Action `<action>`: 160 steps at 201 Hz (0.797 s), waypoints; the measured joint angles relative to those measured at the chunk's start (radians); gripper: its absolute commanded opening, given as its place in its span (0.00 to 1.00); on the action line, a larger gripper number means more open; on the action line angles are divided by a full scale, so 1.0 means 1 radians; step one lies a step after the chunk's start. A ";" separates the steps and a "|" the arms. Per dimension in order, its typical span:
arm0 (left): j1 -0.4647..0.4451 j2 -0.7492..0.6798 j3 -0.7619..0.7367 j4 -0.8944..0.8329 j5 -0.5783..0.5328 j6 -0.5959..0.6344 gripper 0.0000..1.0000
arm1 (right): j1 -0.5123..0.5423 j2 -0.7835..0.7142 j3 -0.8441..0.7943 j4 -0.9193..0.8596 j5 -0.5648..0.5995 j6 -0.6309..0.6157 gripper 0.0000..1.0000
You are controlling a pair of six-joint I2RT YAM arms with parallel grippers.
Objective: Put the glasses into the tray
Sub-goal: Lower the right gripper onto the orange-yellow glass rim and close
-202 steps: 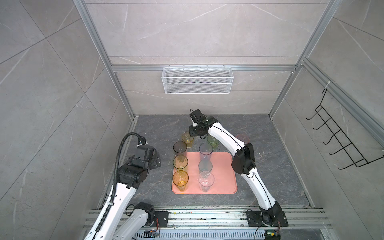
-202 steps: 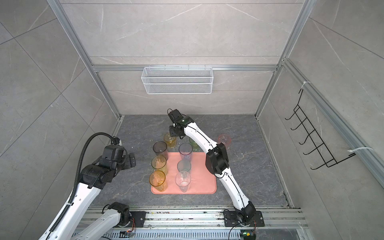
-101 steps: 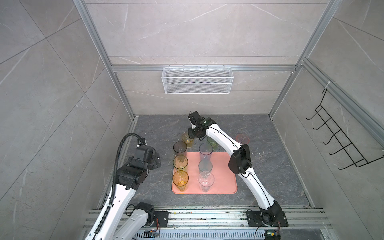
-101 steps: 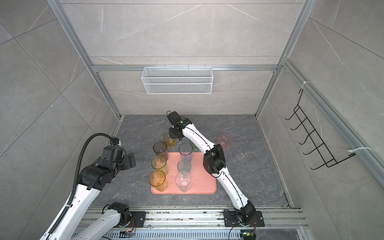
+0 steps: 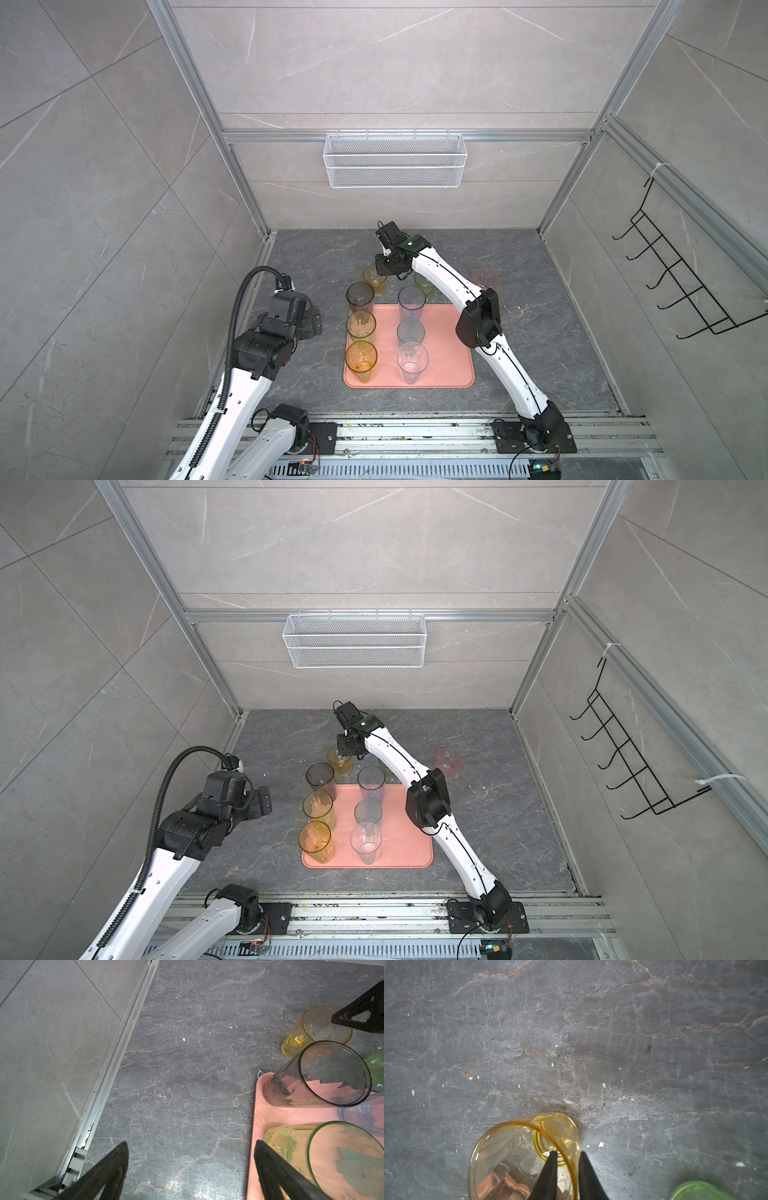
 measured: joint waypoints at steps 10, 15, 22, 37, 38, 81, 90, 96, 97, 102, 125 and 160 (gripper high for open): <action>0.000 0.000 0.000 0.000 0.000 0.000 0.95 | 0.000 0.004 0.007 0.000 -0.001 0.000 0.17; 0.000 0.000 0.000 0.000 0.000 0.000 0.95 | 0.000 0.007 0.010 0.000 -0.003 0.000 0.17; 0.000 0.000 0.000 0.000 0.000 0.000 0.95 | 0.000 0.009 0.014 0.000 -0.003 0.000 0.17; 0.000 0.000 0.000 0.000 0.000 0.000 0.95 | 0.000 0.012 0.018 -0.001 -0.004 0.000 0.15; 0.000 0.000 0.000 0.000 0.000 0.000 0.95 | 0.000 0.013 0.019 0.000 -0.004 0.000 0.15; 0.000 0.000 0.000 0.000 0.000 0.000 0.95 | 0.000 0.024 0.046 -0.008 -0.003 0.000 0.09; 0.000 0.000 0.000 0.000 0.000 0.000 0.95 | 0.000 0.026 0.048 -0.012 -0.003 -0.001 0.08; 0.000 0.000 0.000 0.000 0.000 0.000 0.95 | 0.000 0.027 0.049 -0.015 -0.003 0.000 0.06; 0.000 0.000 0.000 0.000 0.000 0.000 0.95 | 0.000 0.027 0.050 -0.016 -0.003 0.000 0.06; 0.000 0.000 0.000 0.000 0.000 0.000 0.95 | 0.000 0.027 0.050 -0.017 -0.004 0.000 0.06; 0.000 0.000 0.000 0.000 0.000 0.000 0.95 | 0.001 0.027 0.052 -0.023 -0.003 0.000 0.02; 0.000 0.000 0.000 0.000 0.000 0.000 0.95 | 0.001 0.027 0.060 -0.026 -0.002 0.000 0.00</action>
